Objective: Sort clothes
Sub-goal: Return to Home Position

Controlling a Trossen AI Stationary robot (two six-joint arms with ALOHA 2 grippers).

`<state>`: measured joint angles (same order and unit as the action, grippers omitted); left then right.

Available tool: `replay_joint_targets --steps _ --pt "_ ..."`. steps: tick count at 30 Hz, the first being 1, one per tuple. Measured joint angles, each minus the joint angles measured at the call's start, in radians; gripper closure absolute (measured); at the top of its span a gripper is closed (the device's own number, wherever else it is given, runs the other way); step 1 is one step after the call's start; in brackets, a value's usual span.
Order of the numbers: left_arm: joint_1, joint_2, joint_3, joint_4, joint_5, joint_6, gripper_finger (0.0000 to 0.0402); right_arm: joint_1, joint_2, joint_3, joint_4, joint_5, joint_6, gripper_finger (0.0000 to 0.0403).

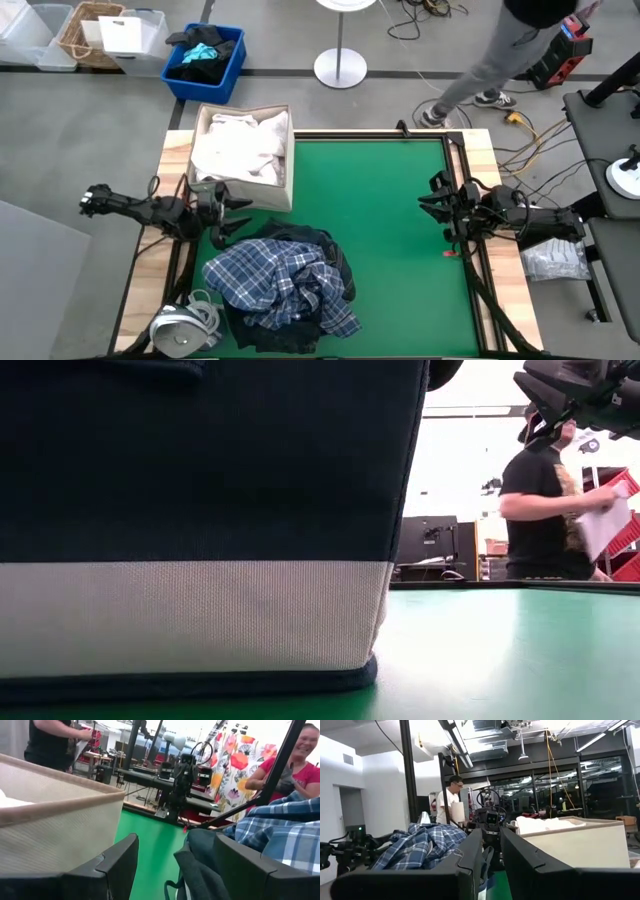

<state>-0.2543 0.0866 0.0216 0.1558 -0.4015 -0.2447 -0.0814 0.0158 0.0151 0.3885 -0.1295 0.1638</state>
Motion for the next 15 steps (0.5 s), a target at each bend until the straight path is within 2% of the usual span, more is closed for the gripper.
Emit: replay_joint_targets --steps 15 --pt "0.000 0.050 0.000 0.000 0.000 0.000 0.0167 0.000 0.009 0.001 0.000 0.000 0.000 0.0311"
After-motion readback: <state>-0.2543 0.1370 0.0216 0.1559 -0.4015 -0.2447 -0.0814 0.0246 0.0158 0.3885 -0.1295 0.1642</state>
